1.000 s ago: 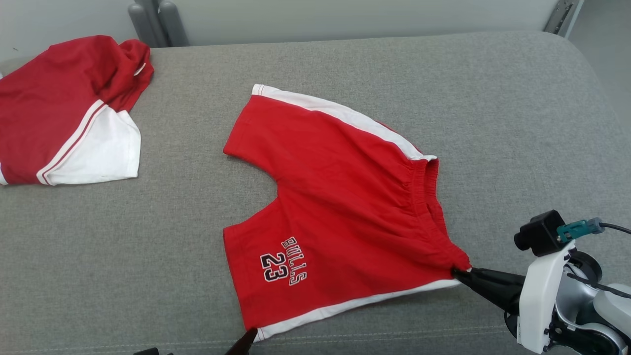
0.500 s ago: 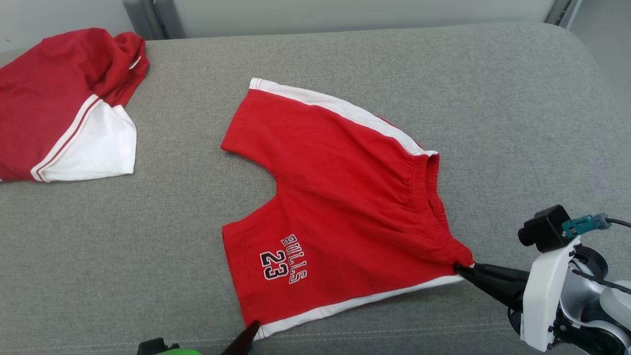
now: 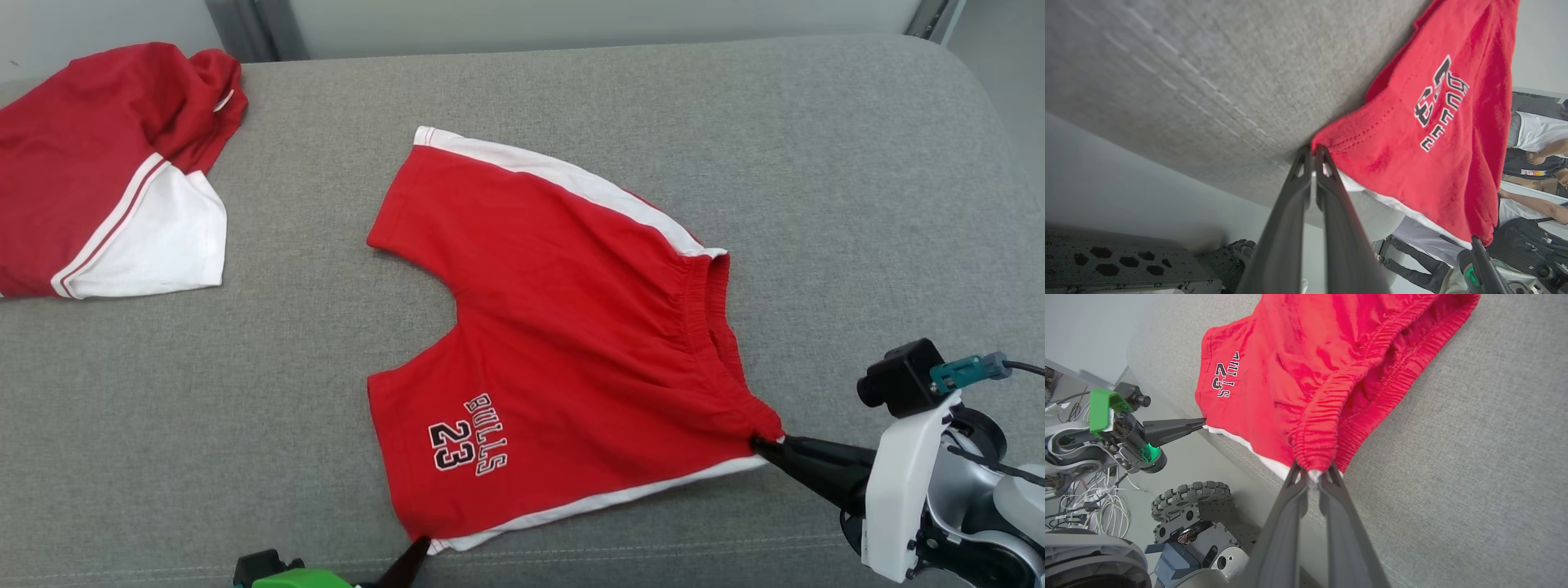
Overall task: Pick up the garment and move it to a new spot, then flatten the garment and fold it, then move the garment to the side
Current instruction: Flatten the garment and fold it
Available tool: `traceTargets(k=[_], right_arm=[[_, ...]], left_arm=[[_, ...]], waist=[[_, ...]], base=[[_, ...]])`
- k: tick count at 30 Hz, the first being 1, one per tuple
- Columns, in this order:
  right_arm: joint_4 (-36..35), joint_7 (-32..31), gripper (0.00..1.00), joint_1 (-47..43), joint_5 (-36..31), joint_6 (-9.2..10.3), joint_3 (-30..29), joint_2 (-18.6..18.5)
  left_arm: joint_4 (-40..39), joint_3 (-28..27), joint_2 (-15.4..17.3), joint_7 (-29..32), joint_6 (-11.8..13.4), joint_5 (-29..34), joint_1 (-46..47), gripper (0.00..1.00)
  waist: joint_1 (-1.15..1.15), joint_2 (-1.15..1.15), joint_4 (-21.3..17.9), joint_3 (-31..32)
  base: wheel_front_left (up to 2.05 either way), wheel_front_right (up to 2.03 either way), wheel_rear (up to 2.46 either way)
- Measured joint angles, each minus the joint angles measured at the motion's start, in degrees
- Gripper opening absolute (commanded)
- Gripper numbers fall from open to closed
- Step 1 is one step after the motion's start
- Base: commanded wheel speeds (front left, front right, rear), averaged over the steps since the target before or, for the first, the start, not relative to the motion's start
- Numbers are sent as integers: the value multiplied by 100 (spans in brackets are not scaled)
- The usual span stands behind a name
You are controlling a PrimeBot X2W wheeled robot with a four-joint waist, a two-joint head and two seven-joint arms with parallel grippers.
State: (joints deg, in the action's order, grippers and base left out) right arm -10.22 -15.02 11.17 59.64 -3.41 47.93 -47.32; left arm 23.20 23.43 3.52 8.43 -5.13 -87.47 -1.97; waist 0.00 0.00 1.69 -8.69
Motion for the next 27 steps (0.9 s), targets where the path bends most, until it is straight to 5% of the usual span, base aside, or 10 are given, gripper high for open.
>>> traceTargets(k=[12, 27], right_arm=[[-10, 2, 0, -43, 78, 51, 2, 5], [-218, 242, 0, -717, 425, 229, 41, 126]], left_arm=[[-691, -54, -4, -86, -143, 1, 256, 0], [-2697, -287, 381, 0, -190, -165, -475, 0]], waist=[[0, 0, 19, 123], [0, 0, 144, 321]], base=[[0, 0, 0], [0, 0, 0]])
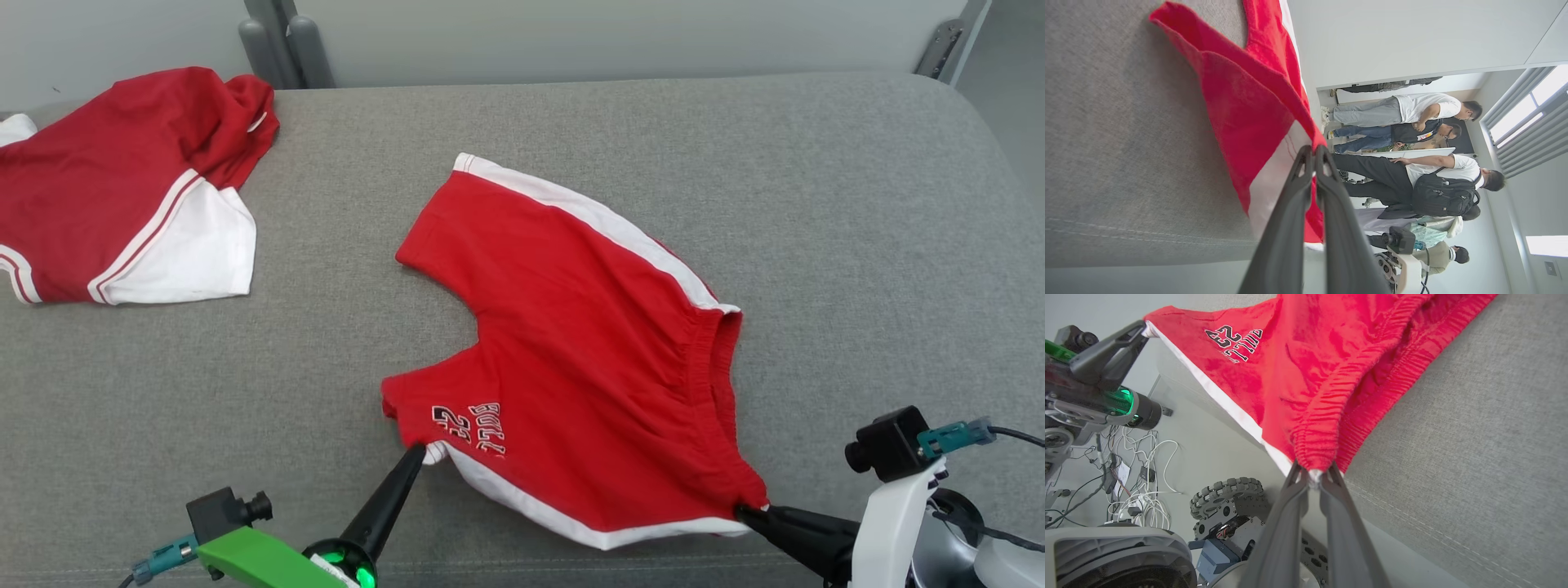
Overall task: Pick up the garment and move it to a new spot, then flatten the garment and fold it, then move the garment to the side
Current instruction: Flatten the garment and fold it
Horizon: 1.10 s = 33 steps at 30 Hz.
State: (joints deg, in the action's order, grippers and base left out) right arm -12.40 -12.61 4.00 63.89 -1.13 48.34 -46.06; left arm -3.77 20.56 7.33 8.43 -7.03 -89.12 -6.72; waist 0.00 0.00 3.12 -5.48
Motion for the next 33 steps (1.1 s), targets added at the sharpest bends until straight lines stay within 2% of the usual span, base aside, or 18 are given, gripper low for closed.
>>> traceTargets(k=[12, 20, 25, 30, 33], right_arm=[[-102, 120, 0, -203, 7, 77, 43, 41], [-264, 112, 0, -667, 116, 174, 310, 51], [-396, 92, 0, -721, 182, 174, 401, 116], [-553, 97, 0, -756, 281, 164, 457, 365], [-646, 99, 0, -759, 409, 81, 456, 505]], left_arm=[[-1038, -234, 463, -38, 0, -77, -633, 0], [-1831, -761, 660, -165, 26, -177, -994, 0], [-2320, -1065, 818, -252, 148, -234, -1141, 0], [-2694, -1237, 1012, -237, 307, -249, -1179, 0], [-2891, -1310, 1136, -137, 412, -261, -1163, 0]], waist=[[0, 0, 57, 27], [0, 0, 92, -24], [0, 0, 77, -118], [0, 0, 33, -266], [0, 0, -11, -382]], base=[[0, 0, 0], [0, 0, 0], [0, 0, 0], [0, 0, 0], [0, 0, 0]])
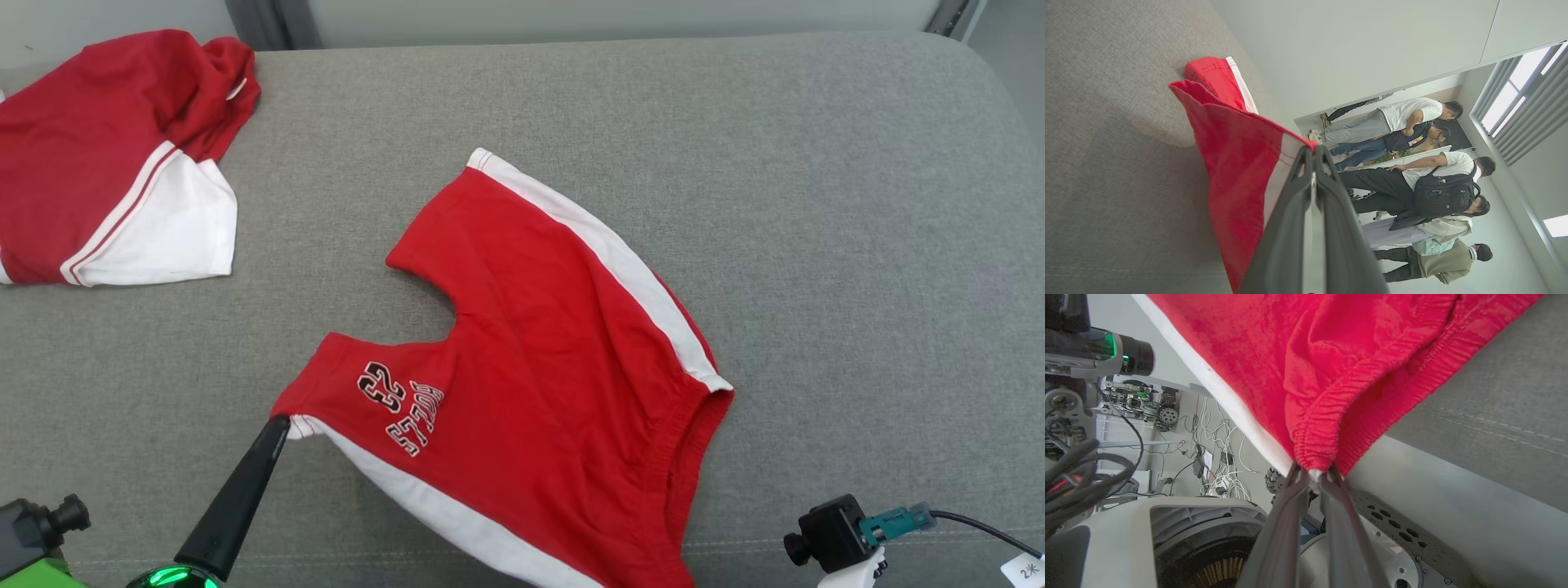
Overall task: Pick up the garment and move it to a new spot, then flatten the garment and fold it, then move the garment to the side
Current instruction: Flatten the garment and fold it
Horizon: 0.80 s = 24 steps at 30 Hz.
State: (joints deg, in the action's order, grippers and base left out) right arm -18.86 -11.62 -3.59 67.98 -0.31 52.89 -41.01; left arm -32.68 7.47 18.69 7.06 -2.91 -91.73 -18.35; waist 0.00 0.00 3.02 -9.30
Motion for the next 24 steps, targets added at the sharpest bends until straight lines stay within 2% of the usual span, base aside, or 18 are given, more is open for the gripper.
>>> traceTargets(k=[7, 13, 17, 24], right_arm=[[-412, 23, 0, 20, 598, -220, -201, 146], [-549, -51, 0, 170, 911, -269, -375, 83], [-446, -171, 0, 266, 1002, -270, -409, -10], [-400, -361, 0, 609, 1397, -408, -516, 168]], left_arm=[[-215, -129, 430, 325, 375, -56, 35, 0], [-363, -350, 867, 601, 721, -55, 297, 0], [-482, -565, 1184, 800, 833, -67, 665, 0], [-601, -714, 1714, 1266, 962, -259, 1541, 0]], waist=[[0, 0, -235, -279], [0, 0, -512, -572], [0, 0, -675, -818], [0, 0, -872, -1308]], base=[[0, 0, 0], [0, 0, 0], [0, 0, 0], [0, 0, 0]])
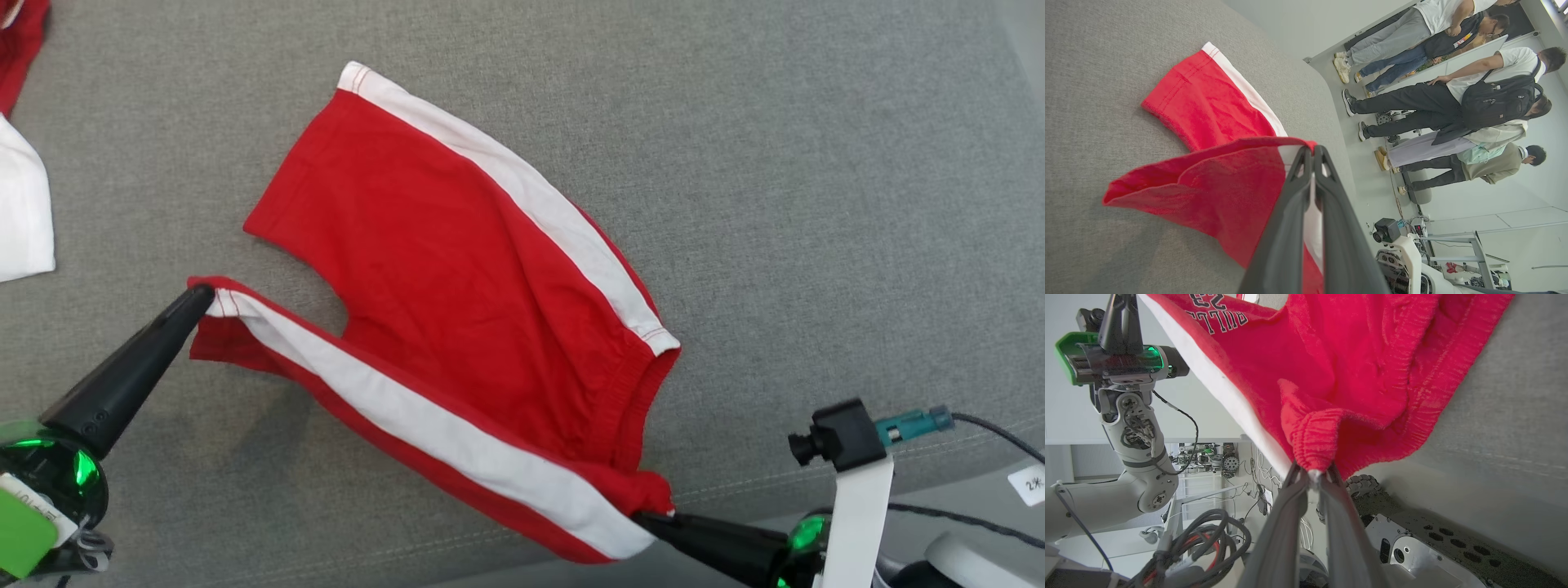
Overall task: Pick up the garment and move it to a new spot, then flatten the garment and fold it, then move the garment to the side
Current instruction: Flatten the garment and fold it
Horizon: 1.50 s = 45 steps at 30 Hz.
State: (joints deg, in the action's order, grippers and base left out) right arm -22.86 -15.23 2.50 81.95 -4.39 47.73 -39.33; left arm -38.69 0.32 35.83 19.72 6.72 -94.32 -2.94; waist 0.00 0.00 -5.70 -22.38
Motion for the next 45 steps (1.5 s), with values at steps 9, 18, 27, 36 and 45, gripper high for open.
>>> traceTargets(k=[9, 18, 27, 36, 45], right_arm=[[19, -272, 0, 845, 249, -82, -312, 143], [401, -400, 0, 1318, 546, -137, -509, 336], [620, -474, 0, 1584, 637, -185, -508, 581], [692, -475, 0, 1772, 653, -215, -490, 833], [824, -447, 0, 1790, 651, -234, -505, 873]], left_arm=[[171, 32, 610, 555, 43, -86, 1051, 0], [965, 293, 1050, 959, 43, -89, 2128, 0], [1455, 782, 1195, 1262, 43, -60, 2942, 0], [1948, 1374, 1145, 1545, 43, 168, 3737, 0], [2443, 1997, 805, 1866, 43, 466, 4675, 0]], waist=[[0, 0, -198, -619], [1, 0, -478, -1116], [0, 0, -742, -1300], [0, 0, -1002, -1366], [0, 0, -1115, -1320]], base=[[0, 0, 0], [0, 0, 0], [0, 0, 0], [0, 0, 0], [0, 0, 0]])
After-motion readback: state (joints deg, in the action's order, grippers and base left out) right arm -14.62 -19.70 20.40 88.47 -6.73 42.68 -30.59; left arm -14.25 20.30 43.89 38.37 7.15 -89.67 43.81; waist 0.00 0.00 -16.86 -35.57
